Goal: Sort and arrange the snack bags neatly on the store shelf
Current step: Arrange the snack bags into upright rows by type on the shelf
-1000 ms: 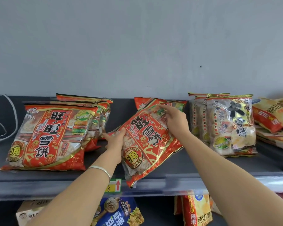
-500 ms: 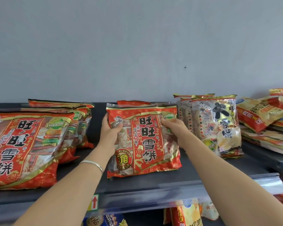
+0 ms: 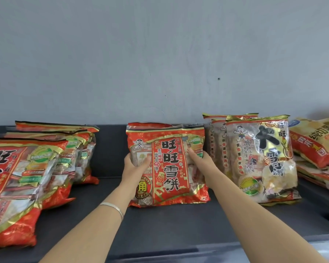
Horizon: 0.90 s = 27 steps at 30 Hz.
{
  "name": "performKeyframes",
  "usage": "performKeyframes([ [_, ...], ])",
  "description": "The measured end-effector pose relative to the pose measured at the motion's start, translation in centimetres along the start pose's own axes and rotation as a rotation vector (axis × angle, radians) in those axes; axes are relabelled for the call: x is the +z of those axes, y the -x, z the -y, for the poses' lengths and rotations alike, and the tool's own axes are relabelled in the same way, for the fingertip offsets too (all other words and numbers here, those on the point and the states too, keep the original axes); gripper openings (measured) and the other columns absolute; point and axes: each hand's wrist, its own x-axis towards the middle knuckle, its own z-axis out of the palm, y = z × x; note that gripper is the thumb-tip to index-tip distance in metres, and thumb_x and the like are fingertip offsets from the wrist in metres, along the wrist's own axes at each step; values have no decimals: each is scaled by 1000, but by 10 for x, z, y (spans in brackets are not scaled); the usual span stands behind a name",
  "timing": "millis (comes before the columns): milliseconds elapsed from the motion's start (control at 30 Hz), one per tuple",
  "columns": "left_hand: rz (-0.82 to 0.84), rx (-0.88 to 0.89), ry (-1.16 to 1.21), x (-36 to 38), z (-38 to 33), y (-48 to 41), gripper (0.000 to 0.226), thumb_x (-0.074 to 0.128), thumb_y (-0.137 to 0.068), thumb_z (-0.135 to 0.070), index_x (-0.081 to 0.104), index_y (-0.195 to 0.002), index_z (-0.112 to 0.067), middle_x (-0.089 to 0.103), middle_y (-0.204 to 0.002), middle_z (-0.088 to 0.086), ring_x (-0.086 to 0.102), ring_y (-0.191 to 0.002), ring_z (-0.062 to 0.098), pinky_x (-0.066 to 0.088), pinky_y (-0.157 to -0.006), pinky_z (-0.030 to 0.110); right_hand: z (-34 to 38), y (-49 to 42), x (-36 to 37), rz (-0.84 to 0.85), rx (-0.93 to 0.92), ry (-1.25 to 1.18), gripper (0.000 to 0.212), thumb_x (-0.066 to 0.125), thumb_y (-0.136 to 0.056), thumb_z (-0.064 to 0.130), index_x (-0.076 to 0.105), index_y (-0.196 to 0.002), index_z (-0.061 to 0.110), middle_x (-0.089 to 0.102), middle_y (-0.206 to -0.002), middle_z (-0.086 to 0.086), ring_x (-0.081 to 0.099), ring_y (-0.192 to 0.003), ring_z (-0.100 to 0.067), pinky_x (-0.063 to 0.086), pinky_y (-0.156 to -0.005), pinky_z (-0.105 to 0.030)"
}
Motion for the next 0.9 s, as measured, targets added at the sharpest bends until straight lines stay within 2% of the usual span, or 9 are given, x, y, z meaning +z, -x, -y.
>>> performKeyframes([
  [67,-45,10,-19,-2,0,-8,74,72,-72,-56,37,-130,-26,56,-123,3,61,-105,21,50,-92,45,0,-11,-3,55,-1,-28,78,74,-71,59,46,-133,22,66,-120,-4,66,-104,-25,49,-98,-49],
  [100,-55,-1,-8,-3,-2,-9,70,70,-73,-56,39,-126,-24,57,-121,5,62,-102,22,52,-88,43,0,-14,-4,85,1,-42,80,76,-68,59,46,-134,24,67,-119,-5,67,-103,-26,49,-97,-50],
  [200,-24,-34,43,-4,-1,-14,50,64,-85,-42,40,-121,-18,61,-106,4,63,-87,17,49,-66,28,-4,-28,-5,164,51,-74,60,71,-80,49,48,-130,25,71,-113,-7,70,-97,-27,52,-93,-48],
  [333,-68,2,40,-11,-1,-17,47,61,-87,-41,40,-120,-15,61,-100,2,62,-81,13,43,-59,23,-12,-37,7,185,40,-113,57,70,-82,44,47,-129,21,71,-111,-8,71,-94,-27,52,-93,-49],
  [467,-144,26,23,-25,-2,-21,45,59,-88,-45,42,-118,-16,63,-100,5,66,-84,20,50,-65,32,-18,-35,28,88,-23,-106,57,70,-81,48,47,-127,23,70,-110,-3,71,-93,-23,53,-92,-50],
  [600,-205,16,-106,-33,-1,-32,46,53,-90,-50,43,-120,-16,61,-101,4,63,-89,21,52,-80,39,-21,-34,40,26,-46,-47,61,67,-80,56,46,-127,23,69,-110,-1,70,-93,-20,53,-93,-49],
  [767,-233,-5,-218,-32,-9,-28,55,49,-92,-50,34,-134,-17,54,-121,9,58,-102,27,49,-90,46,-13,-25,39,-119,-63,200,75,60,-77,68,38,-134,26,62,-119,-1,65,-104,-23,51,-94,-50],
  [833,-302,76,-390,-30,-12,-19,58,50,-92,-46,28,-140,-21,45,-134,11,52,-116,31,44,-97,51,-10,-15,39,-172,-117,312,75,58,-81,65,33,-140,25,56,-129,-4,60,-112,-26,50,-95,-51],
  [900,-388,197,-666,-27,-17,-2,61,55,-91,-40,27,-143,-23,38,-142,11,43,-126,32,38,-102,52,-7,1,37,-217,-184,426,72,55,-88,56,27,-146,24,46,-140,-9,54,-120,-29,48,-97,-49],
])
